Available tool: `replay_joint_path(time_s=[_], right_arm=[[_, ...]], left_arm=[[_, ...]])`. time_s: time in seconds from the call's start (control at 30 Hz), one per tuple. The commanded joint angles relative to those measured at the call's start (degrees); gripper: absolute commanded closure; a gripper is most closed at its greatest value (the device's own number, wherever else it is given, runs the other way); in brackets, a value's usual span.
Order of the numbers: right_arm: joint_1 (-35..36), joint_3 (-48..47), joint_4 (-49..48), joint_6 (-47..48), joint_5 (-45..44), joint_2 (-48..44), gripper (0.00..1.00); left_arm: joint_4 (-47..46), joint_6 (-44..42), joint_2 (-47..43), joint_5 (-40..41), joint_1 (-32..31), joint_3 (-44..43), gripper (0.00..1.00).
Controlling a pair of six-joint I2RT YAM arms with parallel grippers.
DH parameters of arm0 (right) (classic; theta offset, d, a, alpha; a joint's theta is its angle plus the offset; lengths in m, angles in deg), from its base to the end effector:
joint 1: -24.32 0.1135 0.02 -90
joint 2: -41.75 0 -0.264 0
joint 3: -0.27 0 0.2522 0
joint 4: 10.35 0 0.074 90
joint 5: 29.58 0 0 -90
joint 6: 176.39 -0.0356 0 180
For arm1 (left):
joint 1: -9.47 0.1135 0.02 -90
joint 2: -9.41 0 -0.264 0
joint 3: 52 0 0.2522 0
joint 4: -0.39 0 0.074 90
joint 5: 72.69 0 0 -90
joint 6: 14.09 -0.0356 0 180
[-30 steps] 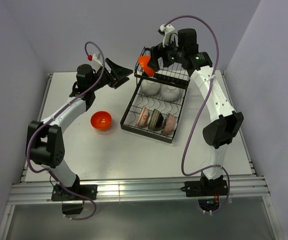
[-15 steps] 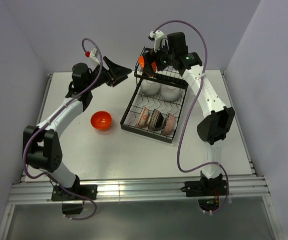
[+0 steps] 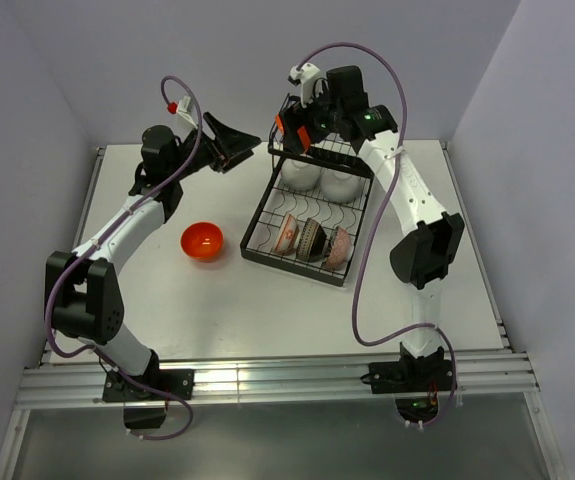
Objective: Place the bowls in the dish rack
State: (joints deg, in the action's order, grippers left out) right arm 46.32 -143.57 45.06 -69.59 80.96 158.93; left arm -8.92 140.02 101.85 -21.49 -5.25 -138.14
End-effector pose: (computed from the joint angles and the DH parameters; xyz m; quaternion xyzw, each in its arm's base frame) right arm 0.4219 0.1839 0.4099 -0.3669 0.7685 0.1760 0.4938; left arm 0.3653 -0.1190 0.3549 -0.0523 0.6905 -0.6111 0.3835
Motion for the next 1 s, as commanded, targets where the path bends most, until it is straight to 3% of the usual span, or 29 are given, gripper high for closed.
replay_joint_path(time_s=[0.0, 0.3, 0.47, 0.73, 0.97], right_arm=[[0.3, -2.6, -0.3, 1.6, -1.0, 1.1, 0.02], [0.3, -1.1, -1.8, 3.8, -3.0, -0.7, 0.17], [0.4, 0.7, -2.8, 5.1, -3.7, -2.1, 0.31], [0.4, 1.7, -3.6, 6.8, -5.8, -3.2, 0.41], [0.3, 4.6, -8.3, 10.5, -10.9, -5.7, 0.42]], left_arm=[[-2.0, -0.6, -1.4, -1.0, 0.4, 0.1, 0.17], [-2.2, -0.4, -1.4, -1.1, 0.5, 0.3, 0.17], [-2.0, -0.3, -1.4, -0.9, 0.5, 0.6, 0.17], [-2.8, 0.1, -1.3, -0.9, 0.6, 1.1, 0.17], [-2.8, -0.2, -1.3, -0.8, 0.6, 1.3, 0.16]])
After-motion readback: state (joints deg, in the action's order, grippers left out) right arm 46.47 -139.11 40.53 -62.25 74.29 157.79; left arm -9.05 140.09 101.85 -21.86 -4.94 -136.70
